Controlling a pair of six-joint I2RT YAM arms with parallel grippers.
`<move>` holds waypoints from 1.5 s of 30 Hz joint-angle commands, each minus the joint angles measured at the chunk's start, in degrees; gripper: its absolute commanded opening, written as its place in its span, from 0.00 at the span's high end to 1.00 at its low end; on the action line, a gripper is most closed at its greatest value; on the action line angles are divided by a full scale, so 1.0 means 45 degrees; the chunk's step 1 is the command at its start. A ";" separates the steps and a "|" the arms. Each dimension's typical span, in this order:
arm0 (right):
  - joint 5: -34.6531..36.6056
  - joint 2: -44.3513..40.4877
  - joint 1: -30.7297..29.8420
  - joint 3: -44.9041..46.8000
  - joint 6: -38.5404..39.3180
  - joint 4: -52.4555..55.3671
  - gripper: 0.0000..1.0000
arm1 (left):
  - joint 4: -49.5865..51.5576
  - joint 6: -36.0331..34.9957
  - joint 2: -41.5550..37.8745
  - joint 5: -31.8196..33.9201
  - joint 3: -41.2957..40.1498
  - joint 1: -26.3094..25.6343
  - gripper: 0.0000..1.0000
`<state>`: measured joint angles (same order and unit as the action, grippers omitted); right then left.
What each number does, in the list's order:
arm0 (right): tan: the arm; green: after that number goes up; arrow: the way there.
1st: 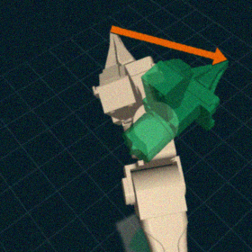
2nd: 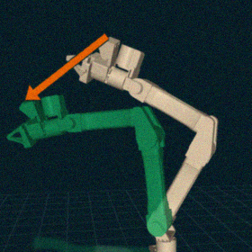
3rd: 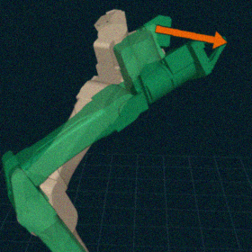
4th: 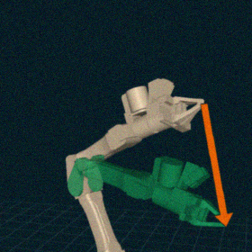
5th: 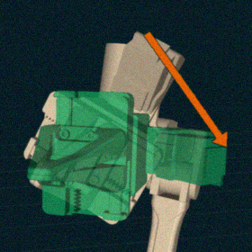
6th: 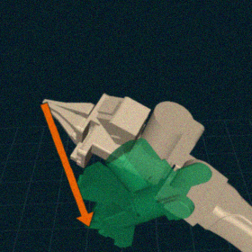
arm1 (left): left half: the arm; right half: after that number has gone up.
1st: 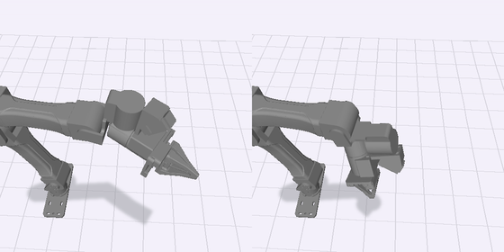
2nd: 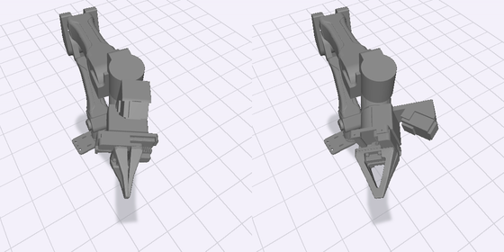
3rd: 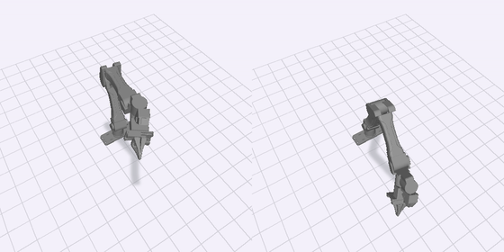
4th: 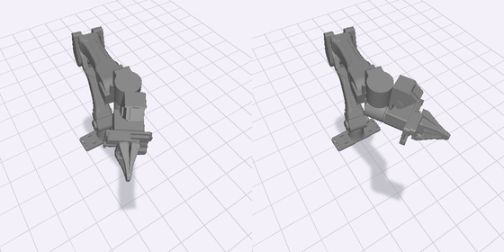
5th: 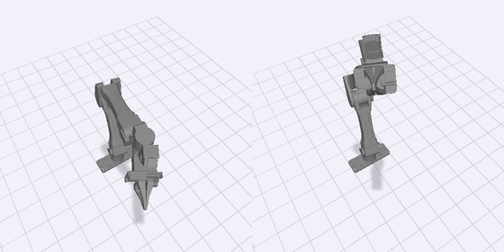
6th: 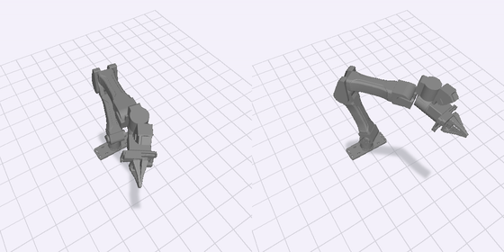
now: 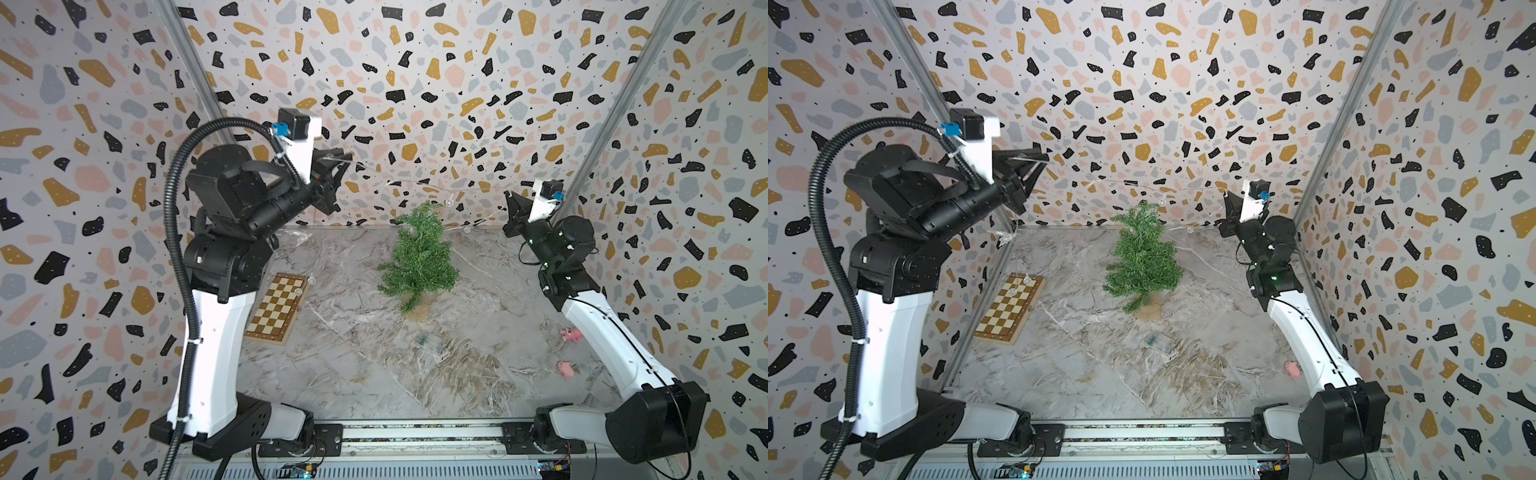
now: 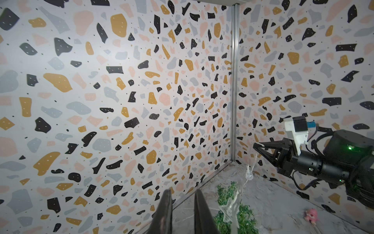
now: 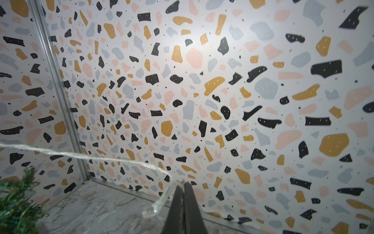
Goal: Wrap string light around the christmas tree
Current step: Wrap the light string around the Christmas tree.
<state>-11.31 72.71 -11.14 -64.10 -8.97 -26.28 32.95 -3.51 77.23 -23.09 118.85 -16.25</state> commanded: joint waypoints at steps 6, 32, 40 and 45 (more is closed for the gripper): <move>-0.0240 -0.0869 -0.0718 0.2033 -0.0734 -0.0978 0.82 | -0.3726 -0.0261 -0.3237 0.1621 -0.5818 0.0030 1.00; 0.0600 -0.2349 -0.4083 0.5742 0.0624 -0.1952 0.80 | -0.5095 -0.1974 -0.4716 0.9610 -1.0101 0.0156 1.00; 0.0981 -0.2194 -0.4594 0.5656 0.1284 -0.1565 0.67 | -0.7281 -0.1042 -0.6215 0.9641 -1.1970 0.0525 1.00; 0.1342 -0.1795 -0.4476 0.5292 0.0942 -0.1627 0.57 | -0.7436 -0.1126 -0.6992 0.7842 -1.2416 0.0525 1.00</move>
<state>-6.50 64.20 -31.66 -37.52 -4.05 -33.74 6.42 -9.17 47.77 16.91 63.02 -14.00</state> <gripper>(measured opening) 0.423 0.152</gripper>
